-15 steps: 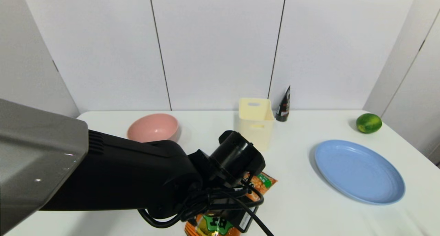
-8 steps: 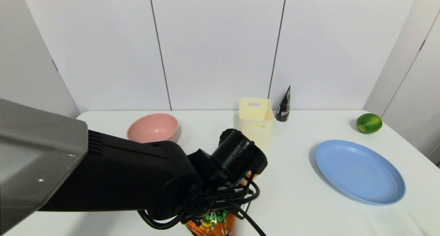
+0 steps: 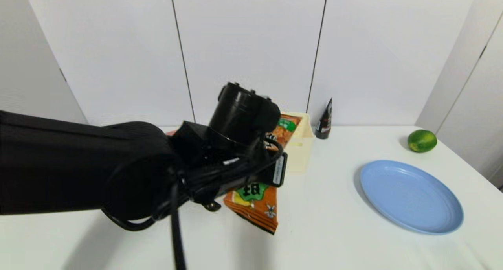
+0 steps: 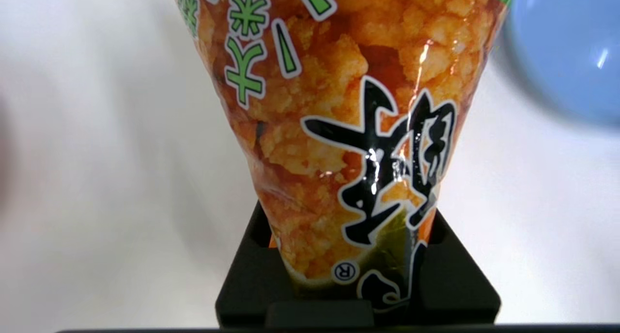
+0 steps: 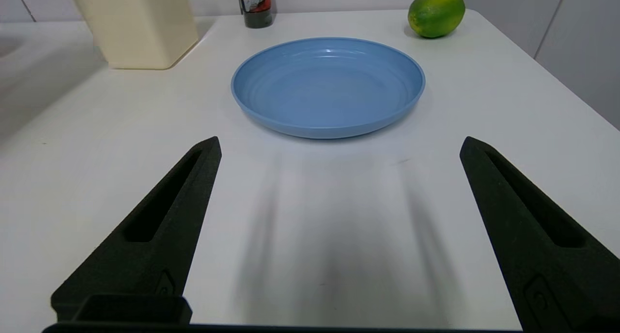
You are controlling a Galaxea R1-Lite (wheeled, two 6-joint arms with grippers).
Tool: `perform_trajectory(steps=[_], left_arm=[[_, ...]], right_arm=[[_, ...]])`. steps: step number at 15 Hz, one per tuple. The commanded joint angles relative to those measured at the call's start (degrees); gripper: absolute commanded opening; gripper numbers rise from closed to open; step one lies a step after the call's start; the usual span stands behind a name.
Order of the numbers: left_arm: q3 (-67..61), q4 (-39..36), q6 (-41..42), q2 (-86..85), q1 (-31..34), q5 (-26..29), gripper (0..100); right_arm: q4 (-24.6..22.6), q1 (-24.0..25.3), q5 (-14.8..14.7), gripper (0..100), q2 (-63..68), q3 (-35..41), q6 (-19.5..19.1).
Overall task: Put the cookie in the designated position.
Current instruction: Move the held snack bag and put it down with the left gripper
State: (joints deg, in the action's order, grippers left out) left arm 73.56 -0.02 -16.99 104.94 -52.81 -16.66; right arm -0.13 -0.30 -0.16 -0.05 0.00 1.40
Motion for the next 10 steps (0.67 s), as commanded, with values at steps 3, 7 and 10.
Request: perform_trajectory(steps=[3,7,10], left_arm=[[2.8,-7.6,13.1,-7.1,14.8,-1.7,0],[3.5,-18.8,28.6,-6.0,28.9,5.1,0],[10.4,-18.3,33.4,-0.2,37.3,27.0,0]], right_arm=[[0.0,0.0,0.0,100,0.0,0.1,0.0],[0.0,0.0,0.0,100,0.0,0.1,0.0],[0.0,0.0,0.0,100,0.0,0.1,0.0]])
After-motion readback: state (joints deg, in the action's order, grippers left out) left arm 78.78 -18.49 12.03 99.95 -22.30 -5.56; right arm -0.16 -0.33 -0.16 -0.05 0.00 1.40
